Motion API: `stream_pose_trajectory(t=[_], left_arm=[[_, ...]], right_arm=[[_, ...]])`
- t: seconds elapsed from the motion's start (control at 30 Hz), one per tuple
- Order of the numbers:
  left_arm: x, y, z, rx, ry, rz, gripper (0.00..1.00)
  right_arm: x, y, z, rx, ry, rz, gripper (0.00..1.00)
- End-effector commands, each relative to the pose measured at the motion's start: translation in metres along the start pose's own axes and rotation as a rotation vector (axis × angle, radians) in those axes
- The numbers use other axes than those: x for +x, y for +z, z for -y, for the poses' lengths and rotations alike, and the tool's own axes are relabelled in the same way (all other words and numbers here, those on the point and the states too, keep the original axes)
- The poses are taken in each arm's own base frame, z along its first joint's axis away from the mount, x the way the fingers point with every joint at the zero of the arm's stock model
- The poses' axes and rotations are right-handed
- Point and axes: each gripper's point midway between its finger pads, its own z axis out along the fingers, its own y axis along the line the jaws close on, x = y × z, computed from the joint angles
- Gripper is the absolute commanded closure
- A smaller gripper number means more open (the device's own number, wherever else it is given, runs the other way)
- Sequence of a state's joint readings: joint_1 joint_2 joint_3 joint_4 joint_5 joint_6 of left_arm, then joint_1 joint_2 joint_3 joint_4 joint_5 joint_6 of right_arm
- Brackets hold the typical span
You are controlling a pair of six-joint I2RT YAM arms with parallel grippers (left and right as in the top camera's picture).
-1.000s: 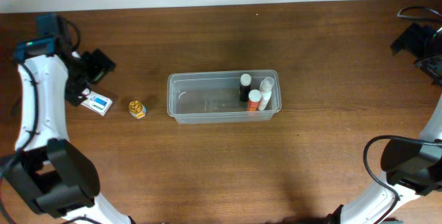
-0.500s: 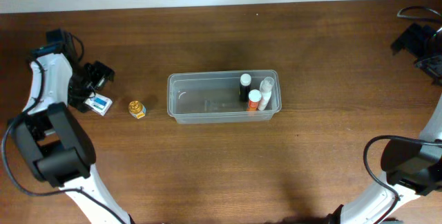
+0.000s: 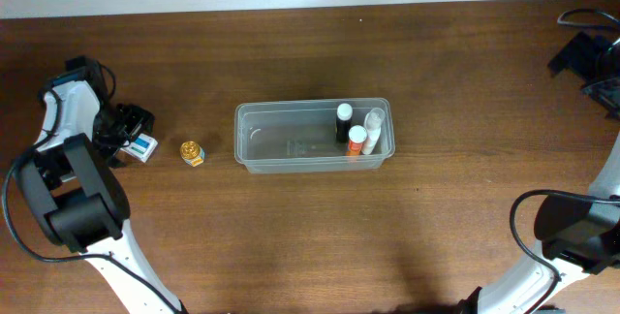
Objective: Pack container
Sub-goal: 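Move the left gripper to the white Panadol box and grasp it, then lift the Panadol box and carry it right over the container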
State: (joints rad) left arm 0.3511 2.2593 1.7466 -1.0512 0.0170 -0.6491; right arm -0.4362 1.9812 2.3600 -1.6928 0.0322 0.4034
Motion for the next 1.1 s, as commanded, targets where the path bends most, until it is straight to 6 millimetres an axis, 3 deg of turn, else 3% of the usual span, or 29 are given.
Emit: stream_pose_trajectory(t=[0.0,0.27,0.57,0.83,1.07], left_arm=[[-0.012,0.006,-0.005,-0.036,0.032,0.039,0.11],[-0.016,0.006,-0.003,-0.025,0.046,0.053,0.40],[-0.008,0.006,-0.008,-0.047,0.060,0.021,0.64],[0.004,0.006,-0.016,-0.074,0.083,-0.030,0.65],[0.019,0.003,0.012,0.097,0.275,-0.113,0.65]], right_arm=[[0.001,-0.012,0.002,-0.012,-0.002,0.026,0.02],[0.001,-0.012,0.002,-0.012,-0.002,0.026,0.02],[0.001,-0.012,0.002,-0.012,-0.002,0.026,0.02],[0.001,-0.012,0.002,-0.012,-0.002,0.026,0.02],[0.001,-0.012,0.002,-0.012,-0.002,0.026,0.02]])
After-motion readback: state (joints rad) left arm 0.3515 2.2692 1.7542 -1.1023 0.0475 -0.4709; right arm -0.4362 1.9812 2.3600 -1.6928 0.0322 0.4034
